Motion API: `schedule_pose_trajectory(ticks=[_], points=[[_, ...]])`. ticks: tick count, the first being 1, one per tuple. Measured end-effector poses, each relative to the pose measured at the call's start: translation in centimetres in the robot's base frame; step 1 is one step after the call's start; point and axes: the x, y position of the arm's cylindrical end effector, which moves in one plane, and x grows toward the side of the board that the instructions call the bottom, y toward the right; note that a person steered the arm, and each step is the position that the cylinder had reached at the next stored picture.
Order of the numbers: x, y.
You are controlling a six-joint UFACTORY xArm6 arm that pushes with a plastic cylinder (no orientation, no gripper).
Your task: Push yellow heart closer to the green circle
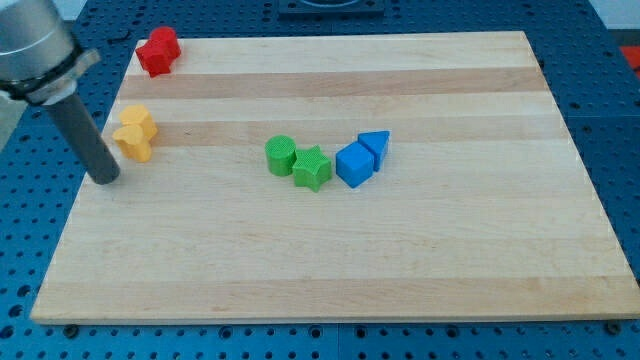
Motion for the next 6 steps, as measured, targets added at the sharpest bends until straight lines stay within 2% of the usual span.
schedule_pose_trajectory(ticks=[1,2,4,5,6], points=[[-2.0,-1.2],[-4.8,1.1],[-5.5,14.0],[-5.5,17.7],[-5.5,17.6]])
